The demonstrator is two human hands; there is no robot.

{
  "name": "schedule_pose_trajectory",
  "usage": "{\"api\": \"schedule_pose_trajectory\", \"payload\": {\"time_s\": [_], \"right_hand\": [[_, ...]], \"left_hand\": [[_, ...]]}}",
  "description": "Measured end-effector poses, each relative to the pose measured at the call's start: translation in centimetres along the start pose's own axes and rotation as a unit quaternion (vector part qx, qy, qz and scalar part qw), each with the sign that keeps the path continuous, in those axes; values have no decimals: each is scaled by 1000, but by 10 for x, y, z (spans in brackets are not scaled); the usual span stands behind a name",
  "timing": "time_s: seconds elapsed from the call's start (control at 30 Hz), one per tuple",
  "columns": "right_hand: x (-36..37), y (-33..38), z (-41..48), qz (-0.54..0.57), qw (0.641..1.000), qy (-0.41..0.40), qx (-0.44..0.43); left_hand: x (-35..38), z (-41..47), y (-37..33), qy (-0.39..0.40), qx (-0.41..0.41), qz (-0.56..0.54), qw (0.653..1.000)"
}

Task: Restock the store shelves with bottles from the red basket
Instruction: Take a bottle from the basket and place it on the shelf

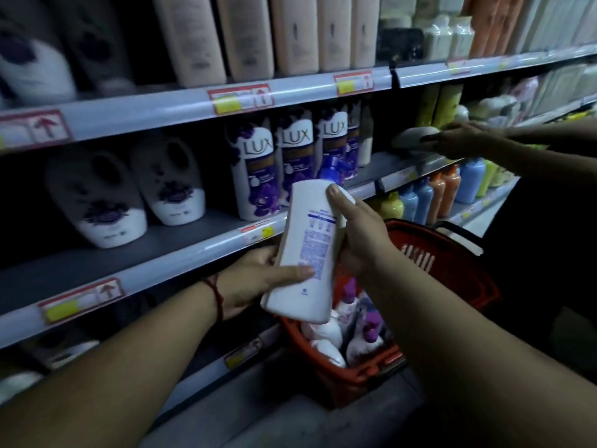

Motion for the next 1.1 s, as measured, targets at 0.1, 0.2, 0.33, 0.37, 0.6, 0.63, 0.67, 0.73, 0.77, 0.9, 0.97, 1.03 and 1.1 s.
{"api": "schedule_pose_trajectory", "payload": {"time_s": [0.1,0.2,0.33,0.37,0.6,0.63,0.67,0.73,0.77,0.9,0.97,1.03,1.1], "right_hand": [[27,-17,-3,-1,1000,9,27],[50,-30,-2,-92,992,38,80],[65,-52,-8,-201,968,68,136],[67,-58,-11,-218,963,65,144],[89,-101,-29,-344,916,54,201],[90,-105,-32,-337,916,49,212],[90,-108,-34,-322,919,42,223],[88,-108,-33,-288,927,27,240],[87,-106,-31,-272,931,17,243],[80,-102,-22,-239,938,11,251],[77,-103,-21,-220,942,17,254],[76,-104,-21,-191,948,23,253],[78,-105,-22,-160,951,31,262]], "left_hand": [[-4,-31,18,-41,31,-36,998],[-3,-55,39,-126,60,-96,986],[-3,-70,47,-185,66,-132,972],[-5,-70,47,-202,72,-121,969],[-10,-78,63,-366,76,41,927],[-10,-79,66,-360,76,55,928],[-10,-79,68,-357,71,72,929],[-9,-81,68,-355,53,112,927],[-9,-81,66,-347,50,119,929],[-10,-87,58,-290,110,105,945],[-14,-91,54,-295,114,97,944],[-19,-95,58,-300,64,24,952],[-19,-95,61,-256,-47,-163,952]]}}
Point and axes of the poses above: each hand's wrist, its own z-axis towards the middle knuckle, its own x-axis out of the palm, y = z × x, the point moved 1 cm from there along z, towards the middle knuckle, and after that the axes turned 12 degrees about y, right-handed, at the moved point
